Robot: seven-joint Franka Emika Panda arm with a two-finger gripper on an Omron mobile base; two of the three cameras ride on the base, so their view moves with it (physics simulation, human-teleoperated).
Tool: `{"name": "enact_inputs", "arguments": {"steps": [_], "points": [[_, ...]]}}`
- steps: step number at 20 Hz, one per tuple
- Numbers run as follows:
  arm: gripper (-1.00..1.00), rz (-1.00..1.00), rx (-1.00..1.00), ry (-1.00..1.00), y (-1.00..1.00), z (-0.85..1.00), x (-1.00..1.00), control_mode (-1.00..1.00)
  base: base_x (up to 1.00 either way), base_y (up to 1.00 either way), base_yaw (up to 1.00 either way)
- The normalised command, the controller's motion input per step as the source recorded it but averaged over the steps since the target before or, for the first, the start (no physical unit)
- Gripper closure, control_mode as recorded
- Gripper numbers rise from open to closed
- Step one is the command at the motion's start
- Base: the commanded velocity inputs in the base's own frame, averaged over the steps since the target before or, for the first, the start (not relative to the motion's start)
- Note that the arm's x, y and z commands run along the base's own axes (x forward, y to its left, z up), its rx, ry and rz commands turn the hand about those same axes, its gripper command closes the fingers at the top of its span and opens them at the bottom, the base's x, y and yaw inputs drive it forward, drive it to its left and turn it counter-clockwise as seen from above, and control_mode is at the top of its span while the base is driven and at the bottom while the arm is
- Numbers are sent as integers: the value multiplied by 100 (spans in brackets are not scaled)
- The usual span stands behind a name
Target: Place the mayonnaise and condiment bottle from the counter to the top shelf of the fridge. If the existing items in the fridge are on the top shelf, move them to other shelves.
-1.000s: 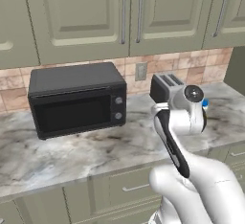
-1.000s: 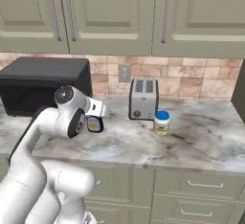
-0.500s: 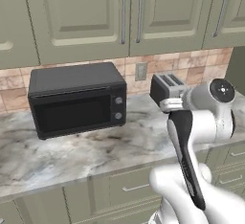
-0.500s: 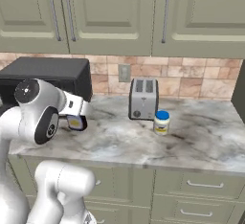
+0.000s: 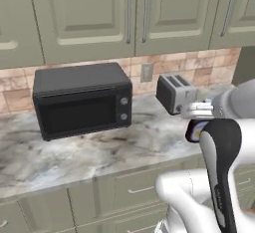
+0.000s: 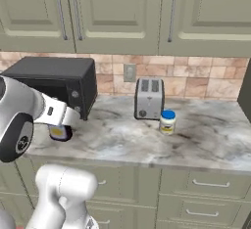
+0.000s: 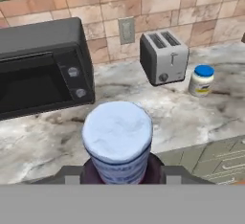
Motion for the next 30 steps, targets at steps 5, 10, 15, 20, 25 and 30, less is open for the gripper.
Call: {"name": "enact_inputs", "arguments": {"steps": [5,10,15,20,25,30], "points": [[100,0,0,0,0,0,0,100,-100,57,1],[100,0,0,0,0,0,0,100,-99,59,-34],[100,0,0,0,0,0,0,100,-100,39,-61],[100,0,0,0,0,0,0,100,-90,24,-82],[100,0,0,0,0,0,0,100,-73,19,-87],[100,0,0,0,0,0,0,100,-75,5,-81]]}}
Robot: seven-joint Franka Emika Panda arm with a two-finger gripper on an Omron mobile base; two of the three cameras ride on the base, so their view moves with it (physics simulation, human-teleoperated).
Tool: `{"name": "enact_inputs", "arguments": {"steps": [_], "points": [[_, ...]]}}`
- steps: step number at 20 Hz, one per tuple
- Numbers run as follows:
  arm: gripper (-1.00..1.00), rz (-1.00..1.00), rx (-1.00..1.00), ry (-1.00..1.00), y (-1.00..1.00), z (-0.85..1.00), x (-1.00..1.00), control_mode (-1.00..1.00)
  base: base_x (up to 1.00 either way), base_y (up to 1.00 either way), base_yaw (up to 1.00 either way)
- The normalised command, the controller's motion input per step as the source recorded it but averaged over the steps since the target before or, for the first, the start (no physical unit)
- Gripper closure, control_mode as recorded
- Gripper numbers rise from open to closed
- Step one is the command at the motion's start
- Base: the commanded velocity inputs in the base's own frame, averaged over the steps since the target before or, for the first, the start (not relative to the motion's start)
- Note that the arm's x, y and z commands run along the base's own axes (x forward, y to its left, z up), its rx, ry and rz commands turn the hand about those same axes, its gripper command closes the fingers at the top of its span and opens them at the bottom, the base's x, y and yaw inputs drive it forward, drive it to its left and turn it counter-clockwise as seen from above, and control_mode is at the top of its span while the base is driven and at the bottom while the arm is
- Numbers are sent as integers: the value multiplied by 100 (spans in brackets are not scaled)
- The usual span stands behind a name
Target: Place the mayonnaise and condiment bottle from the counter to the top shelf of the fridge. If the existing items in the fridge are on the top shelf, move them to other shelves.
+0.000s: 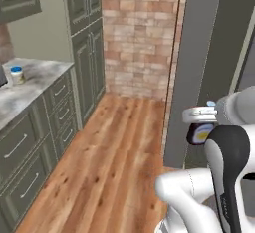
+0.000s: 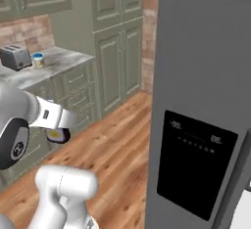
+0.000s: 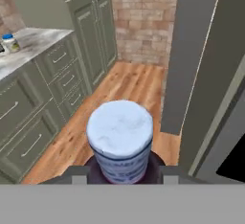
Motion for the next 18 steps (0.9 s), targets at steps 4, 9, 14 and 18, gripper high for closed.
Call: {"name": "enact_inputs", "arguments": {"steps": [4,9,14,18], "points": [[100,0,0,0,0,0,0,100,-79,-37,-64],[100,0,0,0,0,0,0,100,-56,-83,-54],[100,0,0,0,0,0,0,100,10,-100,-39],[100,0,0,0,0,0,0,100,57,-93,-17]]}}
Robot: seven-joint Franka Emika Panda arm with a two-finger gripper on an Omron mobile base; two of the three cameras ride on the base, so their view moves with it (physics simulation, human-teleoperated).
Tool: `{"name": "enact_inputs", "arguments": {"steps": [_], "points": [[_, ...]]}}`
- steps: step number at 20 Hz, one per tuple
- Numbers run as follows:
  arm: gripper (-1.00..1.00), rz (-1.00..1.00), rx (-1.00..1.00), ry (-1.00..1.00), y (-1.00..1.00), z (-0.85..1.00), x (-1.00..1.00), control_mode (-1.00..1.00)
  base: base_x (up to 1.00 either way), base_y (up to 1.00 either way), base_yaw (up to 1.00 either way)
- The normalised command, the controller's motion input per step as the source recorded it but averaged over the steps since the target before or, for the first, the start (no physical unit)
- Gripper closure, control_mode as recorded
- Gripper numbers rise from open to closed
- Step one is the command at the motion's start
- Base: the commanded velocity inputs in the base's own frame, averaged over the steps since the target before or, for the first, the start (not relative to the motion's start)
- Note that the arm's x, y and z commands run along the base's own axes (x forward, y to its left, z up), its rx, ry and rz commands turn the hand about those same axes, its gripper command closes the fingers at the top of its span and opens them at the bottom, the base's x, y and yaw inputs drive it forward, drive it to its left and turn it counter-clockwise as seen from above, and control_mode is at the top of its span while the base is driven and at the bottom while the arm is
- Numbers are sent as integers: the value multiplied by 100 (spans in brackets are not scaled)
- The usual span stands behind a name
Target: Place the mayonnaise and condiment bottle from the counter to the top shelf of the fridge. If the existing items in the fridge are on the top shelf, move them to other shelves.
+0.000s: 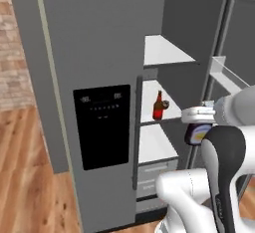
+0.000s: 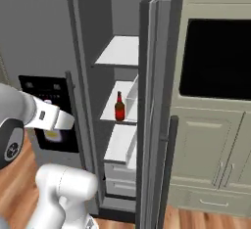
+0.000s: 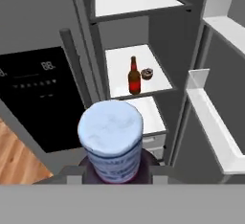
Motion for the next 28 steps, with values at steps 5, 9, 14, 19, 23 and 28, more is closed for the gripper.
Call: {"name": "enact_inputs", "arguments": {"steps": [5,9,14,19,23,28], "points": [[100,0,0,0,0,0,0,100,91,-25,-2],[100,0,0,0,0,0,0,100,73,-3,0],[100,-2,-5,-11,-11,34,0,-100,8,-9,-3],[100,-2,-9,-42,-39,100,6,-100,0,0,0],[100,0,0,-23,-50,91,87,-100,0,0,0],[100,0,2,-2,-39,27,100,-100,0,0,0]]}}
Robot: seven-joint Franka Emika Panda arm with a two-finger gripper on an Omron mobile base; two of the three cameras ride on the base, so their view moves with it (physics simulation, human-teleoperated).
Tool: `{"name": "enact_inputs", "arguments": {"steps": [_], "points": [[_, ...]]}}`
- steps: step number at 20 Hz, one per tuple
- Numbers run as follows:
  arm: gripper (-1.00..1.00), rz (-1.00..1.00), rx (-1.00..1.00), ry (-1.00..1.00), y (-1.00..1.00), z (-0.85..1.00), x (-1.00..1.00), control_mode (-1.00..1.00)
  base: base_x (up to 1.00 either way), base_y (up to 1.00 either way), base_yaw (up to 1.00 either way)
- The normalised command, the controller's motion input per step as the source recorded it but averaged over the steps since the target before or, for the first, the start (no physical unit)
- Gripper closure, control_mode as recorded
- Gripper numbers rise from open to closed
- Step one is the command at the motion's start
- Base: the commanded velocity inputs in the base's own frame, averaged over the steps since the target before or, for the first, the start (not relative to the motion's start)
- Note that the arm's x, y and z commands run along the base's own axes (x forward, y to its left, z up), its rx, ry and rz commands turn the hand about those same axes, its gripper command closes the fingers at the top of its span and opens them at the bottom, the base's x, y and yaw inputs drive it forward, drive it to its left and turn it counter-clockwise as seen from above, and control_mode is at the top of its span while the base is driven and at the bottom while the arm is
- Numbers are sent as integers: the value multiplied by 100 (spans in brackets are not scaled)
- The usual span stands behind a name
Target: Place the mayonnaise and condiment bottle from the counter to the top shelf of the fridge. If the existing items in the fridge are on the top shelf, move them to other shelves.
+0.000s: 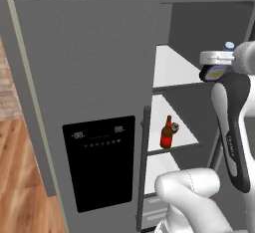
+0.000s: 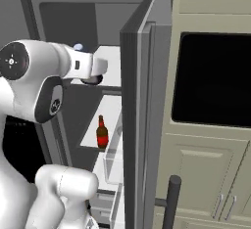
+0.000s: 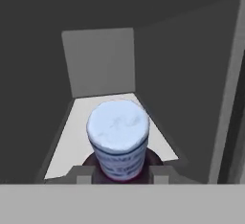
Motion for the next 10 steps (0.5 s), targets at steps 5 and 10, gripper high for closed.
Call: {"name": "enact_inputs", "arguments": {"steps": [5,10], "points": [[100,0,0,3,-12,-20,98,-100,0,0,0],[100,0,0,4,0,-39,97,-100,0,0,0]]}}
